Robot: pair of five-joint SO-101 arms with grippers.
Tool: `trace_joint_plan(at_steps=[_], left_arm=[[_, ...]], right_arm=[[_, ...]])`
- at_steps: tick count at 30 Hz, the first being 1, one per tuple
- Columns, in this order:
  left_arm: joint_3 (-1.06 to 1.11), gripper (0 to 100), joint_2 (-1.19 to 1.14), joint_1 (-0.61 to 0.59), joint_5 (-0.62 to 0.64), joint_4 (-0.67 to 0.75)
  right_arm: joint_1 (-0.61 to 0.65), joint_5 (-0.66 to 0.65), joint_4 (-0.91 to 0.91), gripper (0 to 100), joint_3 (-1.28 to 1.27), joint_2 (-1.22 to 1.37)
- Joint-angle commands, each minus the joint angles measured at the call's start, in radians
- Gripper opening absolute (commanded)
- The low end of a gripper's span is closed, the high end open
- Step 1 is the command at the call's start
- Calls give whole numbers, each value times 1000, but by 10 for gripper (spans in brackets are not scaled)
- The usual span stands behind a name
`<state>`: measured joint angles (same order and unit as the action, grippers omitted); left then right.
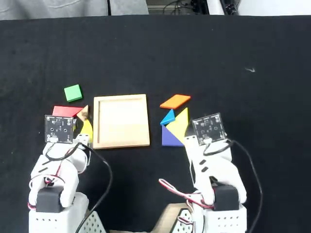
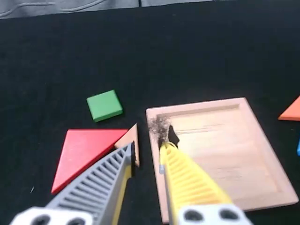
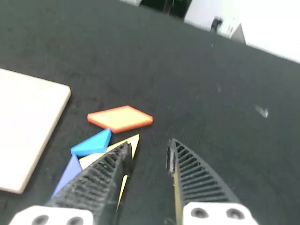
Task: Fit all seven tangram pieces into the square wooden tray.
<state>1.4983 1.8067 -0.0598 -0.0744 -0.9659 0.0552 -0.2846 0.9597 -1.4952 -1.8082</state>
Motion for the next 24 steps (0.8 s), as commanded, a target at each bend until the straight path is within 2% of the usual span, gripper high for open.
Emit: trace_joint_plan(at_steps=[1, 6, 10, 17, 21, 24], left_arm=[[-116, 109, -163, -35, -9, 11], [-274, 108, -542, -30, 48, 72], [-397, 109, -809, -42, 46, 97], [-526, 109, -1234, -48, 44, 109], [-527, 109, -1301, -81, 54, 118], [-489, 109, -1301, -105, 55, 175]], right_arm=[[14, -8, -3, 138, 139, 93], [14, 52, -28, 138, 352, 421], [14, 95, 9, 138, 529, 659], [107, 129, 5, 139, 611, 1055], [192, 172, -37, 142, 615, 1184], [226, 216, -61, 208, 607, 1256]])
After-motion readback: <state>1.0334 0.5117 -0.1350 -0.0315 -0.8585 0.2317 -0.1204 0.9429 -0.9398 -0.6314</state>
